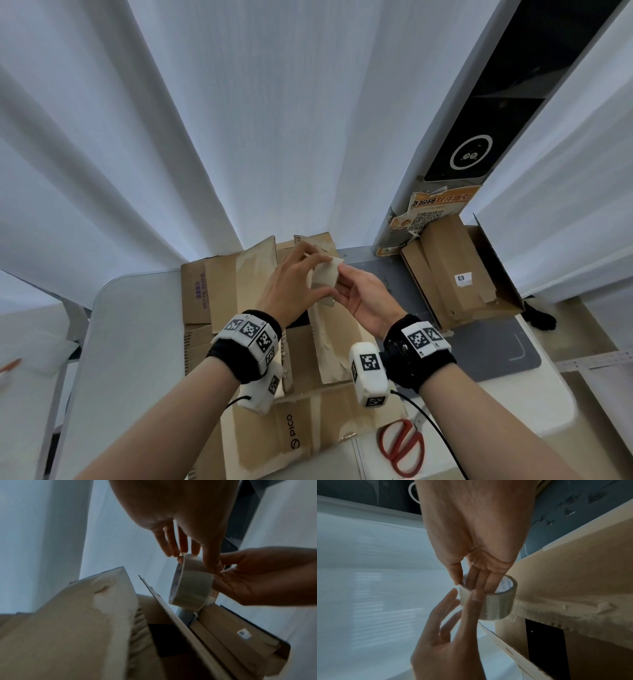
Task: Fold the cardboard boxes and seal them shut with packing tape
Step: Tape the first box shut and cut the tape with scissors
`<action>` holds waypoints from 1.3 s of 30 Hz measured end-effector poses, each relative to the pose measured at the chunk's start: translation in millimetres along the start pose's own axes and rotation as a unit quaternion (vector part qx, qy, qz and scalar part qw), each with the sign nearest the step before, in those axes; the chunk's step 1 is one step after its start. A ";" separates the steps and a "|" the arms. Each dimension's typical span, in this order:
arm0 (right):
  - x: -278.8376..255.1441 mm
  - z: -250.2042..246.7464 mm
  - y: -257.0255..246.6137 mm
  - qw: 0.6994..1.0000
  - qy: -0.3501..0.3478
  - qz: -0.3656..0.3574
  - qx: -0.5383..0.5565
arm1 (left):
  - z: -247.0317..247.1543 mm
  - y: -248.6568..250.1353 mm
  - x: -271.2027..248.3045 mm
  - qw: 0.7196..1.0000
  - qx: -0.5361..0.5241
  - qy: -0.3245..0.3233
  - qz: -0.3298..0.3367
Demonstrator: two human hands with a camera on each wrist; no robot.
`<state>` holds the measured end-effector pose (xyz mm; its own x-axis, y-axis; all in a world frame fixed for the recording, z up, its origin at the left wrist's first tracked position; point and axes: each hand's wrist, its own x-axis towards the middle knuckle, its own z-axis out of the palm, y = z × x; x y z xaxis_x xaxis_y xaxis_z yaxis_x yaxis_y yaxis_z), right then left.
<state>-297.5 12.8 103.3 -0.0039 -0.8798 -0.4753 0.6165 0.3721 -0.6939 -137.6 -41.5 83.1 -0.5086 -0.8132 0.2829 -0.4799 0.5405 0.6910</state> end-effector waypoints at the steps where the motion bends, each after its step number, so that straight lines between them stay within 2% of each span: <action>1: 0.1 0.0 0.8 1.000 -0.002 0.000 -0.012 | -1.1 0.6 2.1 0.999 -0.026 -0.009 -0.035; 5: -0.2 -2.7 3.1 0.997 -0.016 0.007 -0.076 | -8.6 -2.7 8.7 0.993 -0.071 -0.053 -0.074; 9: -1.0 -4.3 8.0 0.994 -0.021 0.017 -0.110 | -14.4 -7.1 11.5 0.989 -0.105 -0.048 -0.096; 15: -0.1 -0.5 7.3 0.998 0.010 0.005 -0.066 | -10.1 -6.6 5.8 0.965 -0.187 -0.044 -0.177; 17: 1.4 -0.3 5.0 0.999 0.029 -0.004 -0.028 | -3.8 -7.7 2.1 0.948 -0.204 -0.075 -0.235; 20: 1.4 1.2 0.8 0.999 0.033 -0.012 0.003 | 2.8 -8.9 -2.8 0.895 -0.292 -0.103 -0.322; 22: -0.2 2.2 -1.8 0.999 0.027 -0.016 0.010 | 3.0 -6.2 -3.5 0.864 -0.365 -0.095 -0.335; 25: -1.7 2.6 -3.1 0.999 0.026 -0.022 0.011 | -0.8 -0.6 -1.6 0.827 -0.454 -0.099 -0.315; 29: -0.2 2.8 -2.5 0.998 0.046 -0.034 0.016 | -6.2 -5.1 -1.2 0.775 -0.518 -0.089 -0.351; 31: 1.4 3.1 -1.7 0.997 0.059 -0.039 0.031 | -8.6 -5.8 -2.0 0.759 -0.526 -0.080 -0.374; 35: 2.8 1.9 -0.5 0.995 0.071 -0.056 0.050 | -13.3 -4.4 -4.4 0.746 -0.526 -0.077 -0.400; 39: 1.7 2.5 -1.5 0.993 0.068 -0.072 0.072 | -15.2 -5.3 -7.0 0.728 -0.541 -0.040 -0.420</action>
<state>-296.5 10.0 104.9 -0.1992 -0.8693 -0.4523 0.7084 0.1911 -0.6794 -120.6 -41.9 87.6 -0.4209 -0.7205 -0.5510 0.1759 -0.6608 0.7297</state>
